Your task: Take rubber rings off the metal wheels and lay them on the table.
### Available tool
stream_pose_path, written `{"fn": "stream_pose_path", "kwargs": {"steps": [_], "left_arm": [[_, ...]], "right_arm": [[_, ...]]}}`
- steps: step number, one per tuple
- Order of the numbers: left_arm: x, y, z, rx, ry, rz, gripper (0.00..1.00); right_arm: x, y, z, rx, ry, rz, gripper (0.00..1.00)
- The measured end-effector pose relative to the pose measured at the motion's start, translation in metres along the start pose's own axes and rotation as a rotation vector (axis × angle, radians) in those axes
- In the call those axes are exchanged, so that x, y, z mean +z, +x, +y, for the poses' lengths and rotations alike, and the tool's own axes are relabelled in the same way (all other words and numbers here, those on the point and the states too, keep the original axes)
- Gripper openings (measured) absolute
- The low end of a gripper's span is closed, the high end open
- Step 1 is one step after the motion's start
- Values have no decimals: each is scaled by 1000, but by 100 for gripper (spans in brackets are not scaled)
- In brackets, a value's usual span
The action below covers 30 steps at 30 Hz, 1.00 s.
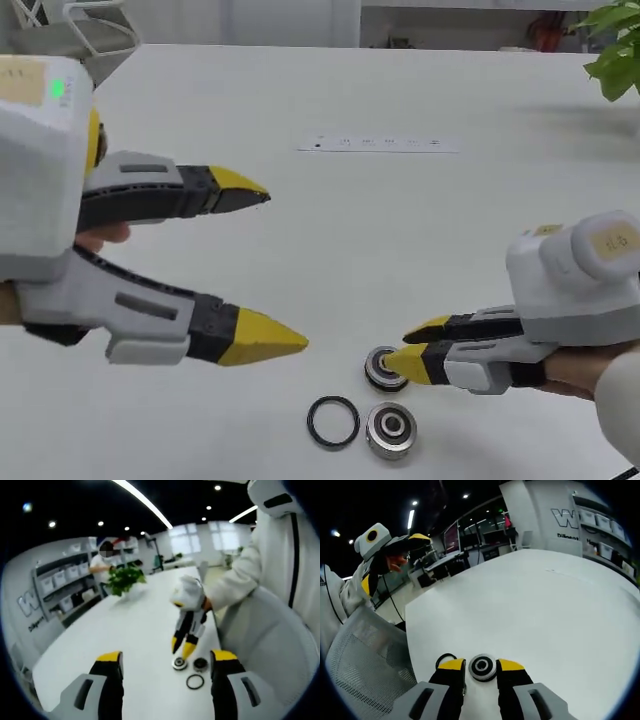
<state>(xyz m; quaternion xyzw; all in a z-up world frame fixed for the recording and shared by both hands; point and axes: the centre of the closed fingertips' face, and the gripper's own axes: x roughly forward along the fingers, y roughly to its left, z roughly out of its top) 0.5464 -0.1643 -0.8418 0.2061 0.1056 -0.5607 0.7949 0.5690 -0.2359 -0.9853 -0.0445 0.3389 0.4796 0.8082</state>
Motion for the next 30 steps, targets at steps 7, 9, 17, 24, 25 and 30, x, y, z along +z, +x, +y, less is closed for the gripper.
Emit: {"fn": "stream_pose_path", "kwargs": {"steps": [7, 9, 17, 24, 25, 30], "left_arm": [[12, 32, 5, -78, 77, 30, 69], [17, 41, 7, -90, 85, 19, 68], [-6, 81, 10, -110, 79, 41, 65], [-34, 102, -2, -82, -53, -38, 57], [-36, 103, -3, -77, -83, -58, 56], [-66, 111, -8, -82, -137, -16, 45]], "right_arm": [[-11, 2, -3, -5, -19, 24, 29], [-13, 2, -2, 3, -22, 33, 30], [-26, 7, -6, -7, -43, 74, 31], [-36, 11, -5, -1, -82, 122, 28], [-37, 11, -4, -1, -97, 125, 26], [-35, 11, -6, -4, -109, 121, 26]]}}
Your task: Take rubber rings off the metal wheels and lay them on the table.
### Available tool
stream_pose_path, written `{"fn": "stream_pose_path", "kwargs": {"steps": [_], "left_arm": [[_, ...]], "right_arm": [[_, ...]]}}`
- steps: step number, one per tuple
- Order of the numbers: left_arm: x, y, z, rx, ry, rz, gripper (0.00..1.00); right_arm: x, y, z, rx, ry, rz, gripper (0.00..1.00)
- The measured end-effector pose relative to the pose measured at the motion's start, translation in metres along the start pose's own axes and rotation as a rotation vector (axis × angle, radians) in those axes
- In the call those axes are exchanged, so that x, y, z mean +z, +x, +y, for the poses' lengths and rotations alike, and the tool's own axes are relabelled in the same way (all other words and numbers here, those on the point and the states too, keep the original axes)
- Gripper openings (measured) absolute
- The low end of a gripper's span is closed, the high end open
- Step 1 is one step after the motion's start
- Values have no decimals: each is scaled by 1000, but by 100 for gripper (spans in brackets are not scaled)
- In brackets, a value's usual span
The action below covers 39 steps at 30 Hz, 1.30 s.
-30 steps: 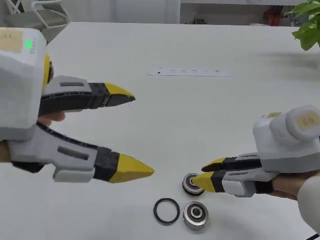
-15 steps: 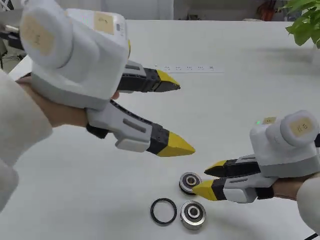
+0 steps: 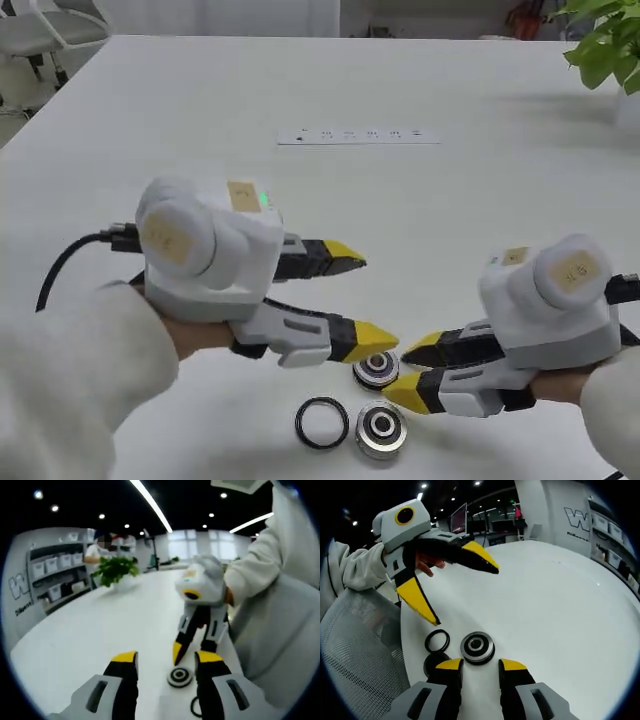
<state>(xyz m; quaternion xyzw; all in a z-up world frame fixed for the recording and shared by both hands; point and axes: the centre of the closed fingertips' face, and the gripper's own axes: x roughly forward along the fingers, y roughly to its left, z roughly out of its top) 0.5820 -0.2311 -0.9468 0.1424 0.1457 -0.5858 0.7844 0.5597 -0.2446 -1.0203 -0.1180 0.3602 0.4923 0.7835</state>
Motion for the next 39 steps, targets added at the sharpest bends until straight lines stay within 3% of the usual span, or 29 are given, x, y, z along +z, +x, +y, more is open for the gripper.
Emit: {"fn": "stream_pose_path", "kwargs": {"steps": [3, 9, 13, 28, 39], "left_arm": [[-8, 5, -3, -3, -4, 6, 42], [-31, 16, -15, -35, 43, 89, 32], [-42, 21, -14, -24, 46, 132, 31], [-46, 25, -21, -33, 8, 136, 15], [-47, 25, -19, -27, -2, 132, 14]], "right_arm": [[-1, 0, -1, -7, -21, 4, 25], [0, 1, 0, -3, -49, 2, 25], [1, 2, 1, -1, -61, -2, 23], [1, 4, 3, 3, -88, 1, 20], [2, 2, 3, 5, -91, 2, 18]]}}
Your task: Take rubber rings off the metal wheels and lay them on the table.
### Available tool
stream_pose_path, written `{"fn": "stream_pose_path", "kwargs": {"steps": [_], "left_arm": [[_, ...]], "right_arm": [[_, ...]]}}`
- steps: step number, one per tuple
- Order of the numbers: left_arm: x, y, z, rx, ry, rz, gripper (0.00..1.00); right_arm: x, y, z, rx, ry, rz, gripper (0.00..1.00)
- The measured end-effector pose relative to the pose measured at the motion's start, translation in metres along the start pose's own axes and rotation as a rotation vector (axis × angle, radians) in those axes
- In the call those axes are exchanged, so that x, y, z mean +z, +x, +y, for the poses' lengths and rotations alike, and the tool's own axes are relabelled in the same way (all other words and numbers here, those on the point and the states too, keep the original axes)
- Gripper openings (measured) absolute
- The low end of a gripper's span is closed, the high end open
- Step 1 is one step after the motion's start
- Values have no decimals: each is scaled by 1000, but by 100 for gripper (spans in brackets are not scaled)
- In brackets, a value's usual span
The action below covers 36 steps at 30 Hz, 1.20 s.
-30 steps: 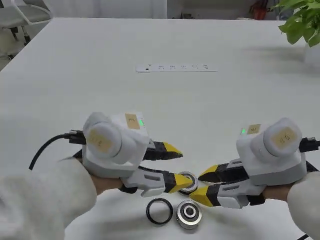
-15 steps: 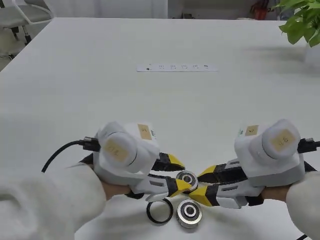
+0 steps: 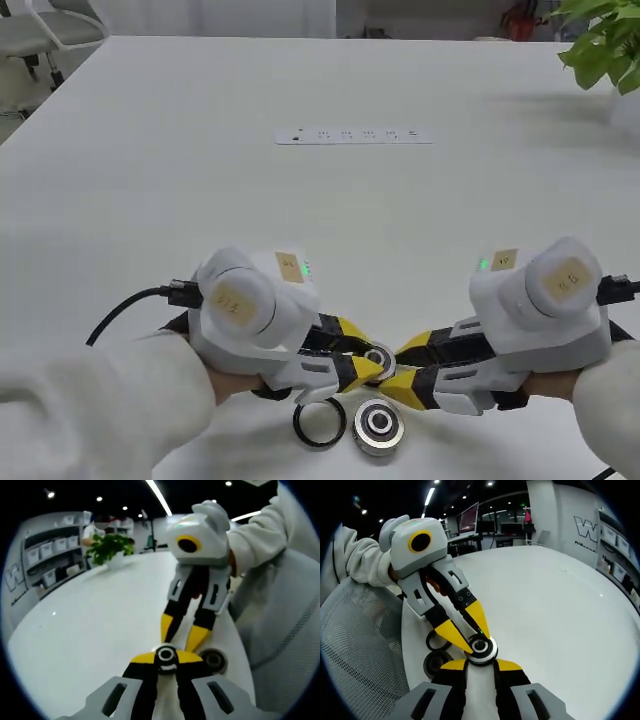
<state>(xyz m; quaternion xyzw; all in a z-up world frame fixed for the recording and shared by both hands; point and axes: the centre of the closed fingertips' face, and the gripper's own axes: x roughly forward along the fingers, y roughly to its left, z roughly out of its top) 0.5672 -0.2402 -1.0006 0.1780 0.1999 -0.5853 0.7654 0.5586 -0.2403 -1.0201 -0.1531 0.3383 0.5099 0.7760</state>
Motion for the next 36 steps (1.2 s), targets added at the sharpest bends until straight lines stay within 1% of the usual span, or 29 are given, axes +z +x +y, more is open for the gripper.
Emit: {"fn": "stream_pose_path", "kwargs": {"steps": [9, 12, 14, 16, 18, 19, 21, 25, 27, 29, 31, 32, 34, 35, 36], "left_arm": [[0, 0, 0, 1, 1, -5, 14], [0, 0, 0, 1, 0, -6, 14], [0, 0, 0, 1, -1, -8, 14], [0, 0, 0, 2, -1, -10, 14], [0, 0, 0, 2, 0, -9, 14], [0, 0, 0, 2, 0, -9, 14], [0, 0, 0, 1, 0, -10, 14], [0, 0, 1, 2, -1, -11, 14], [0, 1, 1, 3, -2, -11, 14], [0, 1, 1, 3, -2, -11, 14], [0, 1, 1, 3, -3, -11, 14], [0, 1, 1, 3, -3, -11, 14], [0, 1, 1, 3, -3, -11, 14], [0, 1, 1, 3, -3, -11, 14], [0, 1, 1, 3, -2, -11, 14]], "right_arm": [[-1, -1, 0, 4, 3, 2, 17], [-3, 1, 0, -1, 5, 8, 21], [0, 1, 2, 8, 11, -6, 24], [1, 2, 1, -1, -4, -10, 26], [1, 3, 1, -4, -10, -9, 25], [1, 3, 1, 0, -16, -10, 22], [-1, 1, 0, 3, -35, 2, 19], [0, -2, -1, 8, -11, -7, 17], [-1, -2, -1, 8, -11, 0, 16], [-3, -2, -1, 10, 7, 11, 14], [-3, -2, -2, 7, 5, 5, 15], [-3, -2, -2, 3, 6, 3, 17], [0, 0, 0, 9, 42, -12, 22], [0, 1, 0, 8, 46, -13, 24], [1, 1, -1, 6, 41, -15, 24]]}}
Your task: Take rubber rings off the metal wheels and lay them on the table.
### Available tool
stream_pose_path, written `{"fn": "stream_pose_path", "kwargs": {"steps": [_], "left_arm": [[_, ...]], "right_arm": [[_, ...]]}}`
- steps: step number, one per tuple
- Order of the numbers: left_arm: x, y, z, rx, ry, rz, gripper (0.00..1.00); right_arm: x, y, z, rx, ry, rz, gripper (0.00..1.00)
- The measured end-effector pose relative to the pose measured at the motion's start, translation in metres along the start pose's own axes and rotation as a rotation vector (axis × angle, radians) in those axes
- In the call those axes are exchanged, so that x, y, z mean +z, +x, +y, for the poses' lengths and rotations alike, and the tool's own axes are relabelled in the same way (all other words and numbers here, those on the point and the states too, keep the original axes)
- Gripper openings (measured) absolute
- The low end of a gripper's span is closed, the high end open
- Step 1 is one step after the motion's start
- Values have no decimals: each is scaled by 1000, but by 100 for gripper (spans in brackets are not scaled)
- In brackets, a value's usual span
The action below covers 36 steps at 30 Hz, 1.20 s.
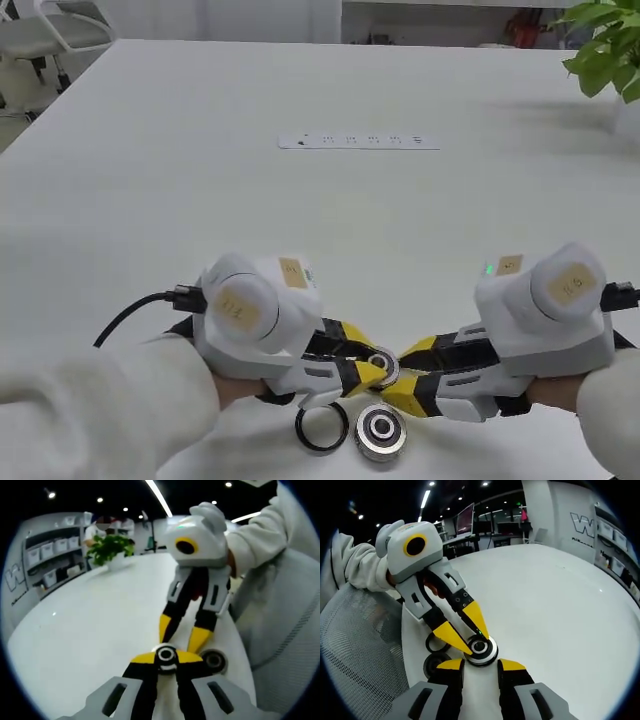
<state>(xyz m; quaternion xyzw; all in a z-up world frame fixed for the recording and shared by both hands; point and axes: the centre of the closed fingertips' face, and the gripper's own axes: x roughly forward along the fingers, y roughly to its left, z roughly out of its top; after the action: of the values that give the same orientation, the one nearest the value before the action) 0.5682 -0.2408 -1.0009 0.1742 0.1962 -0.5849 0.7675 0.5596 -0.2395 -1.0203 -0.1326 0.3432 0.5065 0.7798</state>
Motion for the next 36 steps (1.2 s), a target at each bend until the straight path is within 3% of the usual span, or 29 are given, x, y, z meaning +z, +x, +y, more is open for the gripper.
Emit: {"fn": "stream_pose_path", "kwargs": {"steps": [2, 15, 26, 28, 33, 36], "left_arm": [[0, 0, 0, 0, 0, -1, 14], [0, 0, 0, -2, -5, -5, 14], [0, 0, 0, -2, -4, -5, 14], [0, 0, 0, -2, -4, -5, 14], [0, 0, 0, -1, -4, -5, 14], [0, -1, 2, 8, -7, -3, 14]], "right_arm": [[-1, 1, -2, -11, -28, 6, 21], [-3, -2, -1, -1, -22, 19, 16], [1, 0, 0, -4, -5, 0, 21], [-1, 0, -1, -10, -35, 15, 19], [-3, -3, -1, -3, -11, 26, 15], [-5, -5, -2, -3, -26, 32, 3]]}}
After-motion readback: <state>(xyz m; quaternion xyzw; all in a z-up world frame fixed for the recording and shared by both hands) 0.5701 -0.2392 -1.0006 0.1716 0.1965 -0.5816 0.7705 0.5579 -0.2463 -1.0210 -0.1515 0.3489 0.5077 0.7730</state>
